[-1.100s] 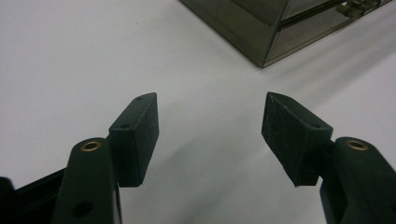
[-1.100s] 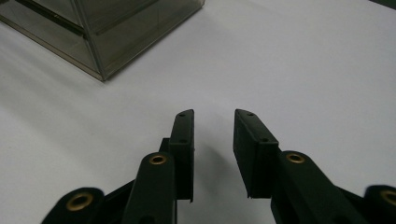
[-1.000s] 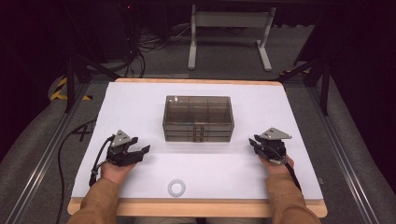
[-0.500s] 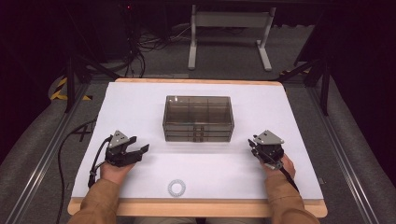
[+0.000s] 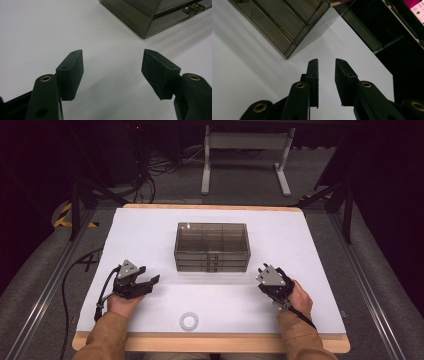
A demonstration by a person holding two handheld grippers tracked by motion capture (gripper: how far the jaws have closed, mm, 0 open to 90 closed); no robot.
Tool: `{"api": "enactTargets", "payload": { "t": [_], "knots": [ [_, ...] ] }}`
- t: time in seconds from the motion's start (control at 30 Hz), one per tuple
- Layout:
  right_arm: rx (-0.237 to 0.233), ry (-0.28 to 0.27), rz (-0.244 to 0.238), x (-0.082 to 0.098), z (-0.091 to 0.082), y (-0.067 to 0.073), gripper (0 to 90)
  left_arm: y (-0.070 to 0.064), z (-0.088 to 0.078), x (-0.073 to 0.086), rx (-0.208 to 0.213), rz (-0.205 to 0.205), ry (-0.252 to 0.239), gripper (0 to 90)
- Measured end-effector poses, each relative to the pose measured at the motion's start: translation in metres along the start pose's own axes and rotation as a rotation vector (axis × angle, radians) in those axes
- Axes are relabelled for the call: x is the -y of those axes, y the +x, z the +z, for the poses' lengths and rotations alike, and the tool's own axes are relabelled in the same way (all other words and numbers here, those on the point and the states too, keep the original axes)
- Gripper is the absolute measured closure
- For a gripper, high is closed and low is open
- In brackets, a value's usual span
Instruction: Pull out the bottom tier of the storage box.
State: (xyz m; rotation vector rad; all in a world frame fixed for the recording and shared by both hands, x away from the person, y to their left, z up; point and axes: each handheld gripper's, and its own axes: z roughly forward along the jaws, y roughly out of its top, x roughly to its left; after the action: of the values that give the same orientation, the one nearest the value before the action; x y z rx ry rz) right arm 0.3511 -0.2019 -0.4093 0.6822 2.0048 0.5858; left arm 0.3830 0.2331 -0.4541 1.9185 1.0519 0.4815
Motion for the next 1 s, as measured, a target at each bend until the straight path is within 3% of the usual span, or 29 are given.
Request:
{"api": "enactTargets", "payload": {
  "t": [0.07,0.13,0.33,0.4,0.7,0.77,1.0],
  "knots": [
    [0.002,-0.002,-0.013,-0.002,0.000,0.003,73.8,0.000,0.000,0.000,0.000,0.000,-0.001,34.9],
    [0.011,0.000,-0.067,-0.008,0.000,0.011,73.8,0.000,0.000,0.000,0.000,-0.004,-0.001,34.9],
    [0.020,-0.007,-0.105,-0.018,0.001,0.022,74.2,0.001,-0.001,0.000,-0.001,-0.012,-0.007,34.9],
    [0.027,-0.006,-0.143,-0.023,0.002,0.027,74.2,0.001,-0.001,0.000,0.003,-0.020,-0.008,35.0],
    [0.048,0.034,-0.267,-0.036,0.007,0.053,74.3,0.003,-0.001,0.000,0.042,-0.040,0.008,35.2],
    [0.057,0.039,-0.292,-0.040,0.007,0.059,74.3,0.003,-0.001,0.000,0.033,-0.049,0.007,35.7],
    [0.070,0.037,-0.324,-0.048,0.011,0.070,73.8,0.005,0.001,-0.001,0.021,-0.075,0.004,36.4]
  ]
}}
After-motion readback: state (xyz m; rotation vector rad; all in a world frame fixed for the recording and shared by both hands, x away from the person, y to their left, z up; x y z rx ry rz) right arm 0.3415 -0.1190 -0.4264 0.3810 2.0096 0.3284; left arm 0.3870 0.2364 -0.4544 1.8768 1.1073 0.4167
